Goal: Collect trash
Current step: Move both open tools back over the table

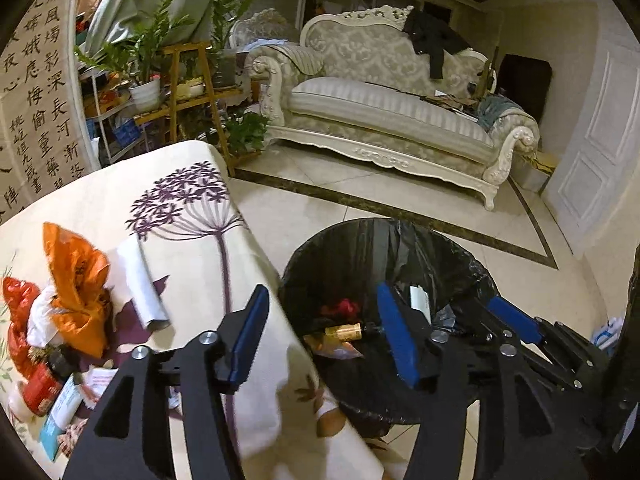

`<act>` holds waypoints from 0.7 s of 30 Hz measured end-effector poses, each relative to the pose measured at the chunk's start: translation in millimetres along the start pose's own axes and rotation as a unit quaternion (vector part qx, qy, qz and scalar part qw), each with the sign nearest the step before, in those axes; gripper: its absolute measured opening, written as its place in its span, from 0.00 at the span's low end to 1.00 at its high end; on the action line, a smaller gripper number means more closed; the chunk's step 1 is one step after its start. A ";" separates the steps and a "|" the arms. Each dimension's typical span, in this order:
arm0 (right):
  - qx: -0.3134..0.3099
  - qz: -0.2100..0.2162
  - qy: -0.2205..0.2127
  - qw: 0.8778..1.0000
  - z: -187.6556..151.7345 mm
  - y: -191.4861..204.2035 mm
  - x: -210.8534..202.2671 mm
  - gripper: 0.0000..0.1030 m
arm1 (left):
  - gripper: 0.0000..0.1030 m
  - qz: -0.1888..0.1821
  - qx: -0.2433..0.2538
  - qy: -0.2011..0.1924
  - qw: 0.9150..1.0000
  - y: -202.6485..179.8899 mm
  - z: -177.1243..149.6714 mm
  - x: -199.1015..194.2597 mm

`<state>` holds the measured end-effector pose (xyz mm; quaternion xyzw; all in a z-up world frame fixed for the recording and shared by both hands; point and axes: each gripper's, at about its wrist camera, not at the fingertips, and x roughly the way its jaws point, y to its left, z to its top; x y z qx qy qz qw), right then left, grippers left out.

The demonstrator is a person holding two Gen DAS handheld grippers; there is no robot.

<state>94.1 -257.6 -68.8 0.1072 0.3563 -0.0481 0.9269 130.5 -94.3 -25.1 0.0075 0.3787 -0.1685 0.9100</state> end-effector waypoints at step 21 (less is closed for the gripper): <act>-0.035 0.044 0.014 0.998 -27.3 60.0 -38.1 0.43 | 0.68 0.045 -0.029 -0.015 0.998 51.4 -42.7 -69.6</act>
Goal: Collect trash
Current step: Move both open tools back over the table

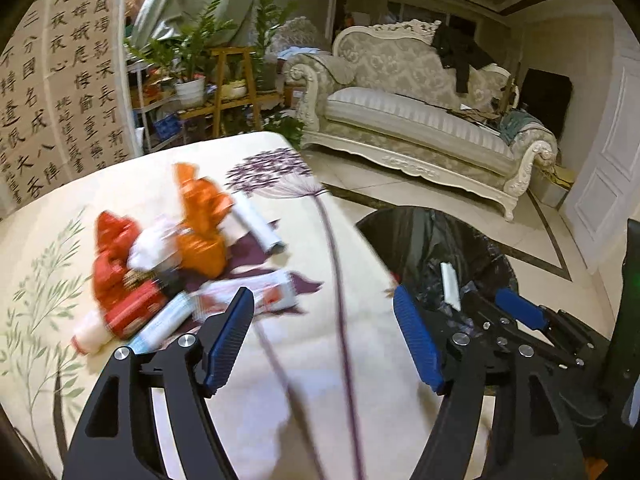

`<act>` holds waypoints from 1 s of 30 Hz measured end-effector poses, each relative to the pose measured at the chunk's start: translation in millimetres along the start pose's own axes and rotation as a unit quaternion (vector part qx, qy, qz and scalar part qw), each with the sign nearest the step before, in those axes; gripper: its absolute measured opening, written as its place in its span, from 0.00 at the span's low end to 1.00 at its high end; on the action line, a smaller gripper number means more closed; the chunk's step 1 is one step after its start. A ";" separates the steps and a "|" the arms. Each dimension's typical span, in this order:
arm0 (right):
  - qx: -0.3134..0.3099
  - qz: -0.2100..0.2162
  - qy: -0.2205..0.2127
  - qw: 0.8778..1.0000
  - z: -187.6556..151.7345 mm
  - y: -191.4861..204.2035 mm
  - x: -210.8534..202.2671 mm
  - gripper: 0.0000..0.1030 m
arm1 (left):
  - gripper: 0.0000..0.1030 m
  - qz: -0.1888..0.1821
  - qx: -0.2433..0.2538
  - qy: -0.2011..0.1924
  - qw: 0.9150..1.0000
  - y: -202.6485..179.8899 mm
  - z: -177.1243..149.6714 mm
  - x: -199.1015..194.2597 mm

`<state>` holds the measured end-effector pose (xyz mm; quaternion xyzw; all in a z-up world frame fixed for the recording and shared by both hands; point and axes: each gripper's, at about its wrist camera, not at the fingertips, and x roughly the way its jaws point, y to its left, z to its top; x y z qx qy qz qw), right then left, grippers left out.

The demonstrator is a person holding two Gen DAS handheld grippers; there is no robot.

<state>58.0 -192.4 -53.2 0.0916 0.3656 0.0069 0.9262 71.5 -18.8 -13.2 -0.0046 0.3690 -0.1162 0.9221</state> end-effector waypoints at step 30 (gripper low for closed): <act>-0.113 0.102 0.049 0.987 -24.1 169.2 1.0 0.44 | 0.68 0.120 -0.117 0.005 0.986 154.2 -53.1 -54.8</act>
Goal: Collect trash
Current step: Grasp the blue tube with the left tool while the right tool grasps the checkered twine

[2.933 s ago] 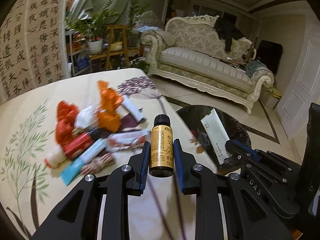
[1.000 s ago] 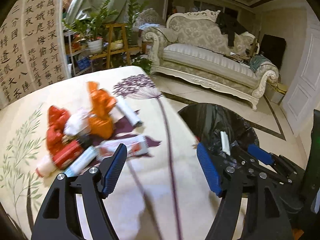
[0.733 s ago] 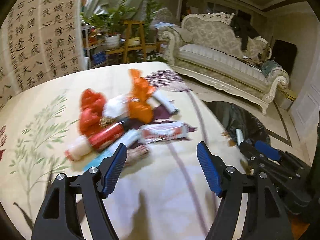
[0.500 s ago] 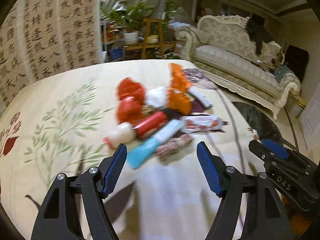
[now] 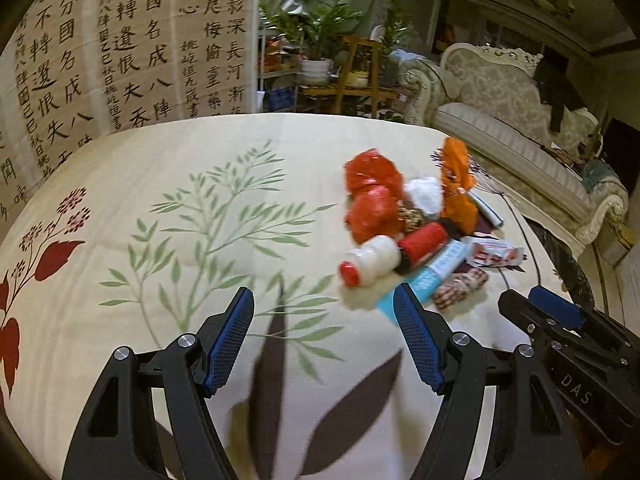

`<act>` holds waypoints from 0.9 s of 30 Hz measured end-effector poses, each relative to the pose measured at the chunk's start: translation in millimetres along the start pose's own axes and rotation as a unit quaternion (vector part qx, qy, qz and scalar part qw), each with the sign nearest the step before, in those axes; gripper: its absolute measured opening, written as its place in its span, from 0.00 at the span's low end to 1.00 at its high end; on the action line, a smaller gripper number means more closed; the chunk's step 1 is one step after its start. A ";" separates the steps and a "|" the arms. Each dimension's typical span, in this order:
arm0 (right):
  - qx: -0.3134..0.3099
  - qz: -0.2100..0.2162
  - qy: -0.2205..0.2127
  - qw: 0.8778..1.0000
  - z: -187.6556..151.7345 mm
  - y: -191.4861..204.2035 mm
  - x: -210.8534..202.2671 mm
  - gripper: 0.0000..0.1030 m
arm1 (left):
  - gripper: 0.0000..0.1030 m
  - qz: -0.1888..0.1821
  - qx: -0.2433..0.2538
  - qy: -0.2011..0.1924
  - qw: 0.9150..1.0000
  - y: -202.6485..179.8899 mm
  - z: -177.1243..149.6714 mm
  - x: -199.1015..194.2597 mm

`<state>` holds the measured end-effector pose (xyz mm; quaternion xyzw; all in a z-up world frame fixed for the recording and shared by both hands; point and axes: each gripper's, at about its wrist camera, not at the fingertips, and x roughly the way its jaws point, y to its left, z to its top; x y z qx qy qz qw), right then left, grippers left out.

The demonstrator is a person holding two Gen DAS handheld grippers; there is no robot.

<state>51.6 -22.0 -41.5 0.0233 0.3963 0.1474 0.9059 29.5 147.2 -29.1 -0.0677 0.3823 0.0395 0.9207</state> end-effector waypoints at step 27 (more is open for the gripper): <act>-0.002 -0.070 0.034 0.997 -5.4 -5.7 7.3 0.55 | 0.68 -0.029 -0.003 0.010 1.000 12.4 -0.3 1.8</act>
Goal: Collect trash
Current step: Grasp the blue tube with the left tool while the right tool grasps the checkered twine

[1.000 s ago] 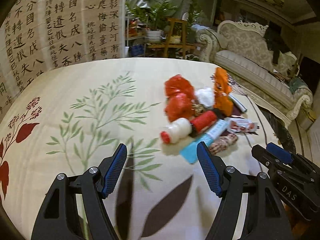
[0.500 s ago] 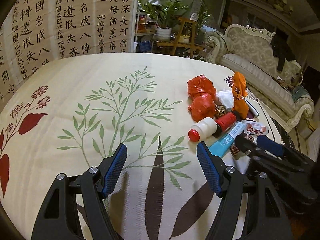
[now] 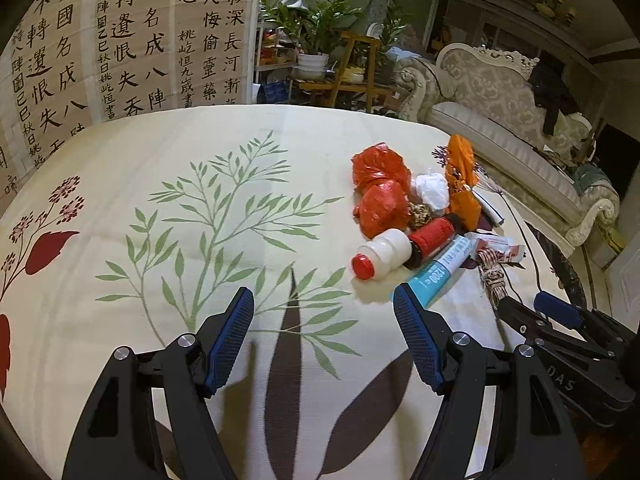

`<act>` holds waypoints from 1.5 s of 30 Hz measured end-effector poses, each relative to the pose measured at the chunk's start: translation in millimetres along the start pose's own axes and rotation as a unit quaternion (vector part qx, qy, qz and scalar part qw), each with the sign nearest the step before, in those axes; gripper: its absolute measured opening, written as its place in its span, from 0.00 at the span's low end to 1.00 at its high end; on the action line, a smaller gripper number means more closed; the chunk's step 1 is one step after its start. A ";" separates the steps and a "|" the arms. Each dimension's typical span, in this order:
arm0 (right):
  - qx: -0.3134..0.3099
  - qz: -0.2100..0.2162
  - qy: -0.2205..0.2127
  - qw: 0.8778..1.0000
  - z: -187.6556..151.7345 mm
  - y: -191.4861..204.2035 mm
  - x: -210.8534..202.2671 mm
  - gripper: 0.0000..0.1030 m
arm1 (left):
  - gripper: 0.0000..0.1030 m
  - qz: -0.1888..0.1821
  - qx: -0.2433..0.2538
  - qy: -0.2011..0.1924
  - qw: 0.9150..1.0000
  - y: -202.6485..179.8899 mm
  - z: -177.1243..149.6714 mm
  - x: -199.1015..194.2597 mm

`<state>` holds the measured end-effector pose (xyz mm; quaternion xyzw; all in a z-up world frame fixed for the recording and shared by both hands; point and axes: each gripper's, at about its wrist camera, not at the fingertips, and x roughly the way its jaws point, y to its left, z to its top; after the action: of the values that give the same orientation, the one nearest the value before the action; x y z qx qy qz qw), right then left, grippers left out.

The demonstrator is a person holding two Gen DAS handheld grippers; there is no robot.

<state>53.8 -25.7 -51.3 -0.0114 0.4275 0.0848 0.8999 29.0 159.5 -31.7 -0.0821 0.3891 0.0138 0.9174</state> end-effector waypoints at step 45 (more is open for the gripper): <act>0.033 0.065 -0.011 0.997 -2.6 -52.1 -0.9 0.14 | 0.25 -0.037 0.122 0.051 0.991 -86.5 -3.2 30.3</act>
<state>59.6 -77.4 -55.0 0.0476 0.4196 0.1290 0.8972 55.6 72.5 -43.5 0.0153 0.4308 -0.0718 0.8995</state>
